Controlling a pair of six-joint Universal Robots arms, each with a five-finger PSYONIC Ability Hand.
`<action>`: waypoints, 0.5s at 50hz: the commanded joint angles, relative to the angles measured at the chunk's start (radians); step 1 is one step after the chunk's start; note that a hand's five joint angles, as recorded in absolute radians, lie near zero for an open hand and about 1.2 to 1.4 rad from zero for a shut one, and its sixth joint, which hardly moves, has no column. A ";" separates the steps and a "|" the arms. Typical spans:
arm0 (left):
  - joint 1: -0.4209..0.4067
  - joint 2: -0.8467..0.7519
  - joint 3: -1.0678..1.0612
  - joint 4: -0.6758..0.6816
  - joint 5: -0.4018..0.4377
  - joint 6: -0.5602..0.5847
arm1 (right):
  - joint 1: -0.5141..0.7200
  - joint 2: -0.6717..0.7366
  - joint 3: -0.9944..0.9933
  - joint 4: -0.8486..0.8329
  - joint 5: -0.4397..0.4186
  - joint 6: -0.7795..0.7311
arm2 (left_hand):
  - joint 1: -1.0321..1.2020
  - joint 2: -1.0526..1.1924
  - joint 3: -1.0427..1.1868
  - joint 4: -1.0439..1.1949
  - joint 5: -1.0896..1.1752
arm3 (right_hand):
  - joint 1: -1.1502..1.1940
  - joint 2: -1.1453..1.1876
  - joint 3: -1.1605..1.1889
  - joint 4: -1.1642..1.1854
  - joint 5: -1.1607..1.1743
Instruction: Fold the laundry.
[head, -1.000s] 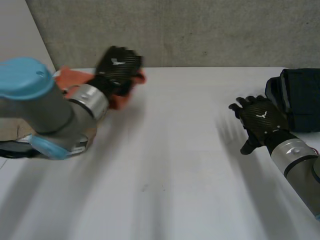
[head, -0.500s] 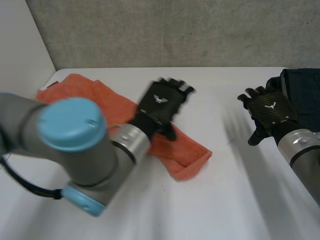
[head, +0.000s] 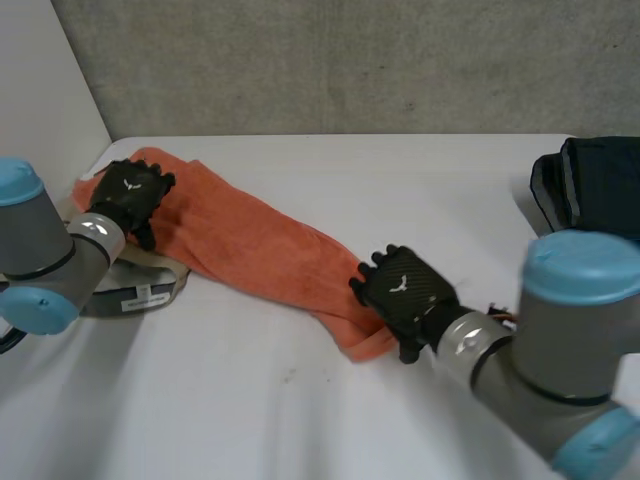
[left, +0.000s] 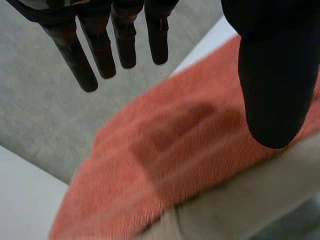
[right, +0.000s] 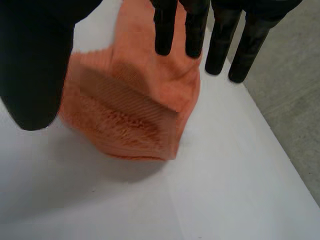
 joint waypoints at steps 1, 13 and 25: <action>0.022 -0.117 0.106 -0.002 -0.003 0.008 | 0.056 0.122 -0.054 -0.109 0.109 -0.054 | 0.141 0.145 0.150 0.146 0.142 | 0.519 0.471 0.466 0.474 0.467; 0.024 -0.235 0.248 -0.004 0.026 0.008 | 0.044 0.102 -0.048 -0.152 0.148 -0.043 | 0.786 0.790 0.795 0.791 0.787 | 1.129 1.082 1.077 1.084 1.077; -0.068 0.053 0.065 -0.004 0.037 -0.012 | -0.120 -0.141 -0.035 -0.106 0.162 -0.021 | 1.056 1.061 1.065 1.062 1.058 | 1.129 1.082 1.077 1.084 1.077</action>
